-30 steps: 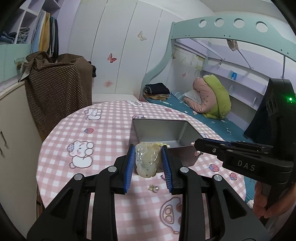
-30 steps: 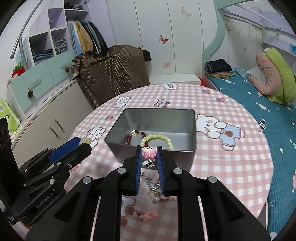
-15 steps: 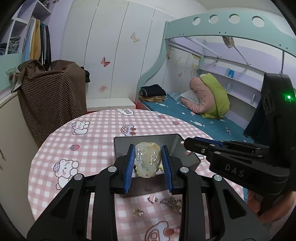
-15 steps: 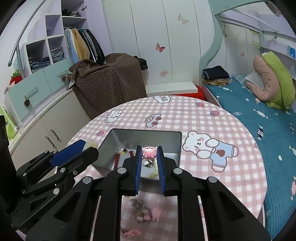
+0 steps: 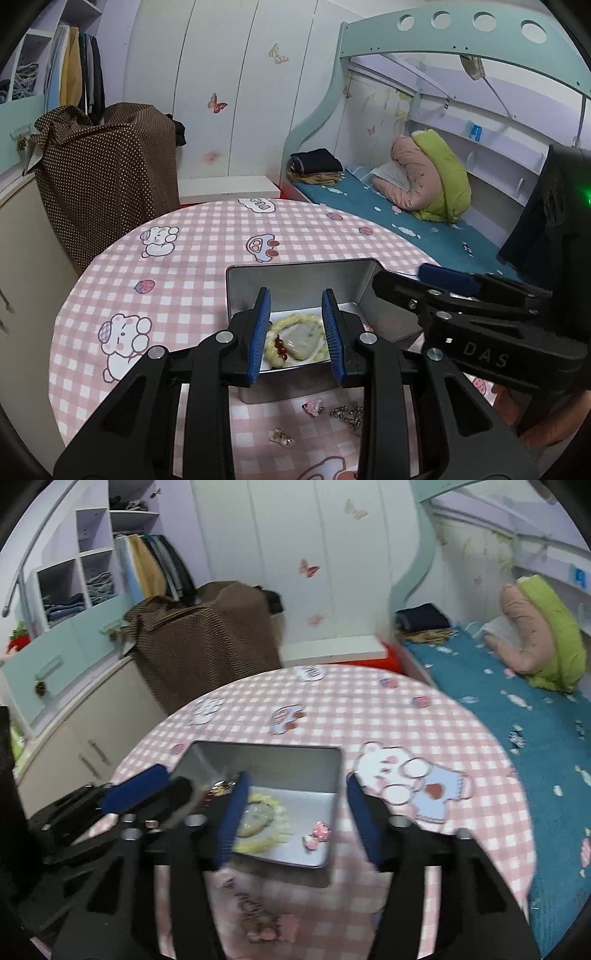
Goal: Organize jewelry
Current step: 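Carry the pendant and pink charm into the tin and open both grippers, then withdraw both grippers from the tin toward the remaining jewelry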
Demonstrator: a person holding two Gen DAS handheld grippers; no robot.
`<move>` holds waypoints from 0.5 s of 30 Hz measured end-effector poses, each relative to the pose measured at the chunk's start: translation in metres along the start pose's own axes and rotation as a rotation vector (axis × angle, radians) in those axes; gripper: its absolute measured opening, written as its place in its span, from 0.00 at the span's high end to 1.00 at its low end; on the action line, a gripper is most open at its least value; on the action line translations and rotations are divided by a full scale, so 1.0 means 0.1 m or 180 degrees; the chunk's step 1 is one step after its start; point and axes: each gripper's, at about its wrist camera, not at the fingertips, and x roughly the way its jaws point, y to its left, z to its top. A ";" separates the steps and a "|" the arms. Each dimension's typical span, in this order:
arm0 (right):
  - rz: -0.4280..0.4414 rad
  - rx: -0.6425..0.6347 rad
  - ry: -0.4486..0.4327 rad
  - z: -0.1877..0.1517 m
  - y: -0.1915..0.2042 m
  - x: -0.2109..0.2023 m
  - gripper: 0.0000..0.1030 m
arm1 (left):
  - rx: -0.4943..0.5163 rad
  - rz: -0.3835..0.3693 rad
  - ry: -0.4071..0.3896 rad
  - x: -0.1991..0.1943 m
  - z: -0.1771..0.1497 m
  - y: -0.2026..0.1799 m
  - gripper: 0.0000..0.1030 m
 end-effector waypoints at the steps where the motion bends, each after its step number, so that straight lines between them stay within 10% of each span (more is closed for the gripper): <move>1: -0.0019 0.0021 -0.0003 0.00 -0.03 -0.01 0.39 | 0.0003 0.0019 0.0003 0.00 0.00 0.00 0.65; 15: -0.0139 0.0074 -0.0053 -0.08 -0.09 -0.19 0.37 | -0.0047 0.0082 0.0007 -0.19 -0.09 0.04 0.49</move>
